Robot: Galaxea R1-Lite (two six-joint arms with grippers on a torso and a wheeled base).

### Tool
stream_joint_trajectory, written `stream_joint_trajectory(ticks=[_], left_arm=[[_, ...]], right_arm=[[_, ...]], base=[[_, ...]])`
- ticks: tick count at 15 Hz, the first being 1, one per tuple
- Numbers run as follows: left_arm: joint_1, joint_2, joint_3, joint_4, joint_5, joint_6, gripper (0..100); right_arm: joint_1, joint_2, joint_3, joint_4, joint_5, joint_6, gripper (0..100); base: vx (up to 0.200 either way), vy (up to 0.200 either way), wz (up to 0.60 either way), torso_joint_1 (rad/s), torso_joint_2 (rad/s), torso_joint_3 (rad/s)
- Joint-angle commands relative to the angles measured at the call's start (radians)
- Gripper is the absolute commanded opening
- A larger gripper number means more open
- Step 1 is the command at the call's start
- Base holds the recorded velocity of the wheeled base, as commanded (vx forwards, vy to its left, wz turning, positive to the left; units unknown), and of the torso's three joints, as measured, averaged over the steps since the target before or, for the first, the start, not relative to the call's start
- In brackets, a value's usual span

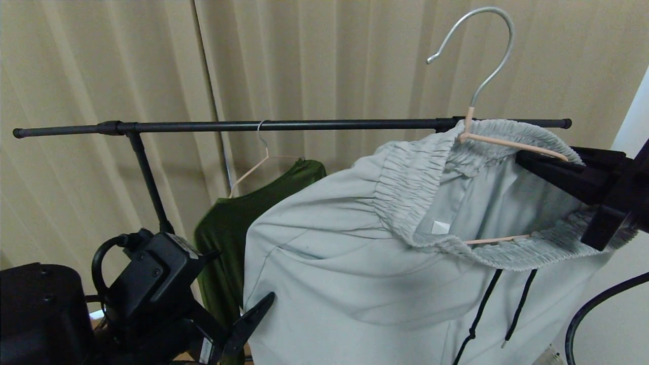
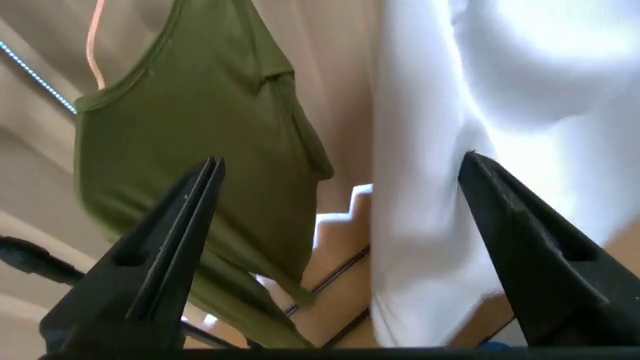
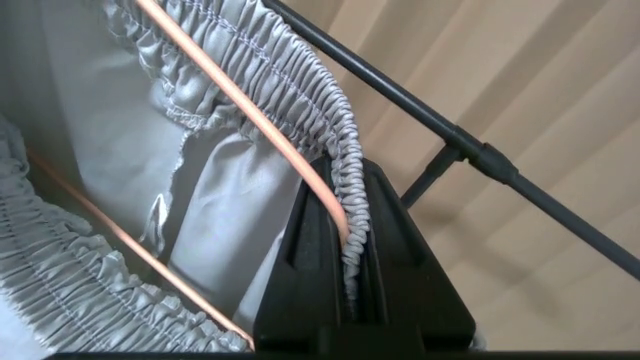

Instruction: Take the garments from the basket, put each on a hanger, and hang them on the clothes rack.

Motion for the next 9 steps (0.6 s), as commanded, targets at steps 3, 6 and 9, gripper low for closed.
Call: stream_joint_trajectory(ticks=[3, 6, 9], left_arm=[[0.046, 0.021, 0.009, 0.0, 0.004, 0.017, 0], [0.166, 0.007, 0.037, 0.0, 0.006, 0.078, 0], [0.273, -0.034, 0.072, 0.0, 0.001, 0.132, 0]], right_arm=[[-0.003, -0.005, -0.001, 0.001, -0.003, -0.001, 0], [-0.01, -0.012, 0.001, 0.001, -0.008, -0.001, 0], [-0.041, -0.012, -0.001, 0.002, -0.008, -0.001, 0]], base=[[0.0, 0.0, 0.0, 0.0, 0.0, 0.0], [0.0, 0.0, 0.0, 0.0, 0.0, 0.0], [0.0, 0.0, 0.0, 0.0, 0.0, 0.0]])
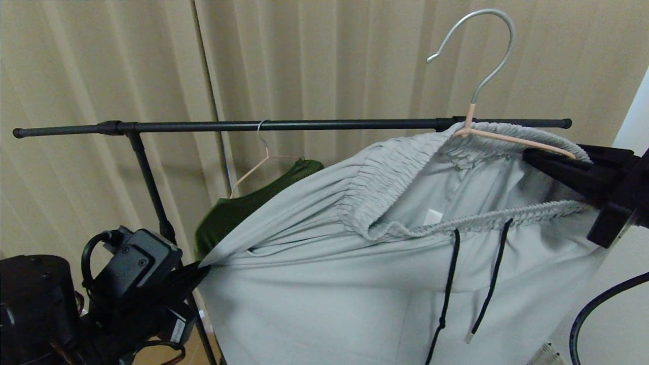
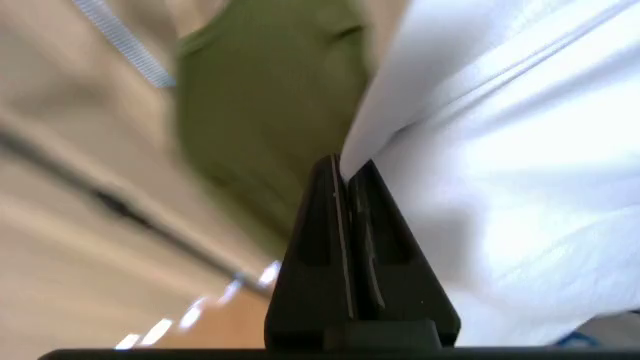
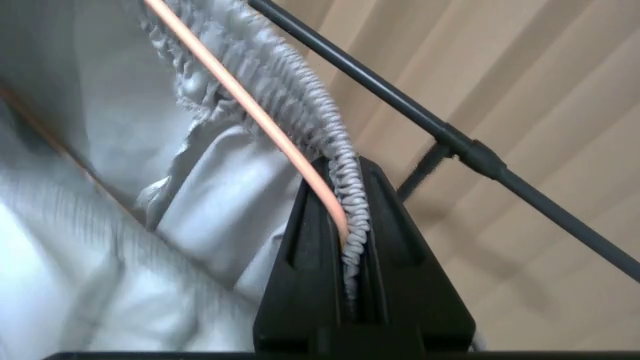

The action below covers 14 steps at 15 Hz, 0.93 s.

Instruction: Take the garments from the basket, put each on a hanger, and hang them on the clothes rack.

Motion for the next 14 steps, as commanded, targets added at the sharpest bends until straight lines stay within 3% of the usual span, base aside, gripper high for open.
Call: stream_joint_trajectory(ticks=[1, 3, 7, 8, 11, 14], left_arm=[[0.061, -0.032, 0.025, 0.001, 0.001, 0.014, 0], [0.087, -0.029, 0.031, 0.001, 0.001, 0.045, 0], [0.072, -0.037, 0.026, 0.001, -0.029, 0.039, 0], [0.072, -0.04, 0.028, 0.001, -0.031, 0.039, 100], [0.069, -0.057, 0.028, 0.001, -0.046, 0.037, 100], [0.076, -0.161, 0.042, 0.004, -0.109, 0.025, 100]], right_arm=[[-0.013, 0.0, -0.001, -0.002, -0.001, -0.001, 0], [-0.013, 0.0, 0.0, 0.001, -0.001, -0.001, 0], [-0.013, 0.002, -0.001, 0.005, -0.001, -0.001, 0], [-0.011, 0.002, -0.001, 0.006, -0.001, -0.001, 0], [-0.016, 0.002, 0.0, 0.009, -0.009, -0.001, 0], [-0.079, -0.014, 0.01, 0.015, -0.039, -0.002, 0]], base=[[0.0, 0.0, 0.0, 0.0, 0.0, 0.0], [0.0, 0.0, 0.0, 0.0, 0.0, 0.0], [0.0, 0.0, 0.0, 0.0, 0.0, 0.0], [0.0, 0.0, 0.0, 0.0, 0.0, 0.0], [0.0, 0.0, 0.0, 0.0, 0.0, 0.0], [0.0, 0.0, 0.0, 0.0, 0.0, 0.0]])
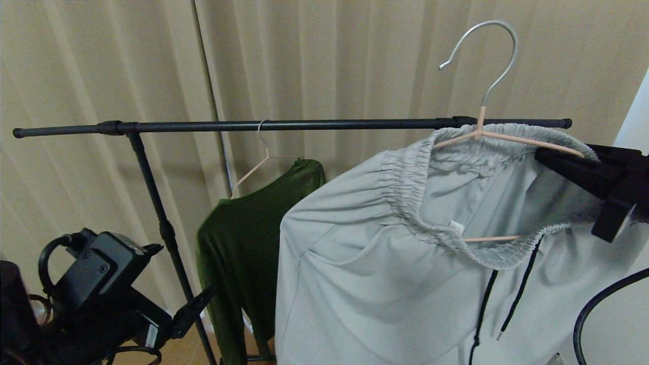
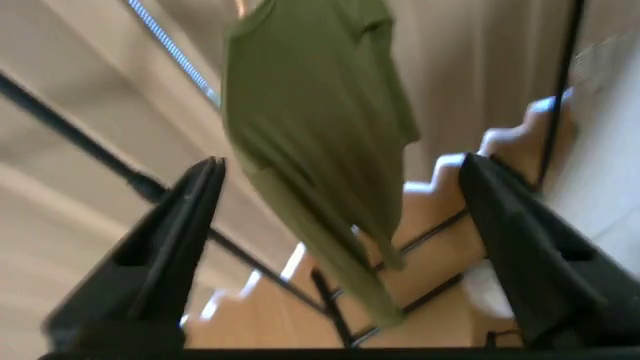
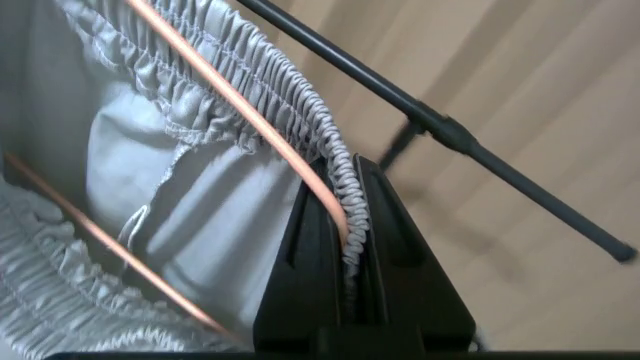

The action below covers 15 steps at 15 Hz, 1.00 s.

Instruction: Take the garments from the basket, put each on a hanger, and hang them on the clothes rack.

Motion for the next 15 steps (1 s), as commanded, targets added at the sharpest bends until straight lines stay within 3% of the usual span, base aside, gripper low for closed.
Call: stream_joint_trajectory(ticks=[1, 3, 6, 9, 15], left_arm=[[0.008, -0.1, 0.007, 0.002, -0.011, -0.014, 100], [0.034, -0.163, 0.013, 0.012, -0.009, -0.035, 100], [0.075, -0.268, 0.105, 0.023, -0.003, -0.101, 100], [0.094, -0.298, 0.098, 0.049, -0.009, -0.112, 100], [0.113, -0.315, 0.13, 0.046, -0.014, -0.111, 100]], right_arm=[[-0.068, -0.014, 0.008, 0.024, -0.004, -0.002, 0], [-0.129, -0.034, 0.008, 0.099, -0.005, -0.001, 0], [-0.186, -0.065, 0.045, 0.219, -0.102, 0.016, 0], [-0.217, -0.071, 0.091, 0.222, -0.162, 0.048, 0], [-0.278, -0.1, 0.136, 0.223, -0.166, 0.053, 0]], base=[[0.0, 0.0, 0.0, 0.0, 0.0, 0.0], [0.0, 0.0, 0.0, 0.0, 0.0, 0.0], [0.0, 0.0, 0.0, 0.0, 0.0, 0.0], [0.0, 0.0, 0.0, 0.0, 0.0, 0.0], [0.0, 0.0, 0.0, 0.0, 0.0, 0.0]])
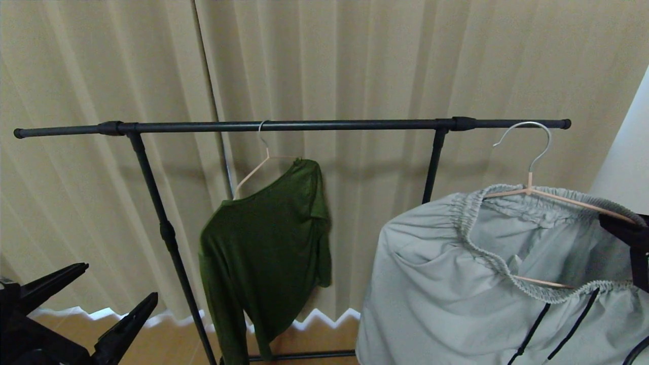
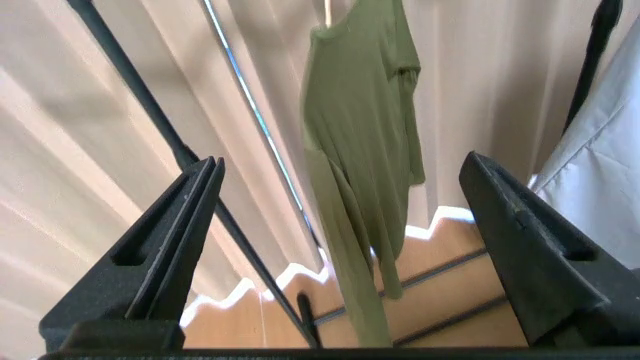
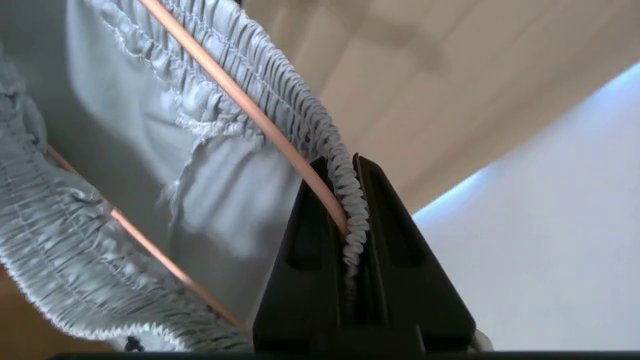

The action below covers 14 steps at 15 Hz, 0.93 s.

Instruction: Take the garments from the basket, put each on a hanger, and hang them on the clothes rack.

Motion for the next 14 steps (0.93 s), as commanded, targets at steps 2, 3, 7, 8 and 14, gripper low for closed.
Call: stream_joint_trajectory(ticks=[2, 3, 7, 8, 14], left_arm=[[0.002, -0.007, 0.0, 0.0, 0.0, -0.001, 100], [0.002, -0.007, 0.0, 0.0, 0.0, -0.001, 100], [0.002, -0.005, -0.002, 0.0, 0.0, -0.004, 100], [0.002, -0.005, -0.003, 0.0, 0.0, -0.004, 100], [0.002, -0.008, 0.0, 0.0, 0.0, -0.003, 100]], right_arm=[[-0.021, -0.012, 0.023, -0.001, 0.0, 0.018, 0], [-0.022, -0.017, 0.027, -0.001, 0.0, 0.021, 0], [-0.039, -0.032, 0.043, -0.001, 0.0, 0.033, 0], [-0.044, -0.032, 0.044, -0.001, 0.0, 0.033, 0], [-0.044, -0.034, 0.044, -0.001, 0.002, 0.035, 0]], base=[[0.0, 0.0, 0.0, 0.0, 0.0, 0.0], [0.0, 0.0, 0.0, 0.0, 0.0, 0.0], [0.0, 0.05, 0.0, -0.002, 0.0, 0.001], [0.0, 0.2, 0.0, 0.007, 0.01, -0.002], [0.0, 0.2, 0.0, 0.001, 0.0, 0.002]])
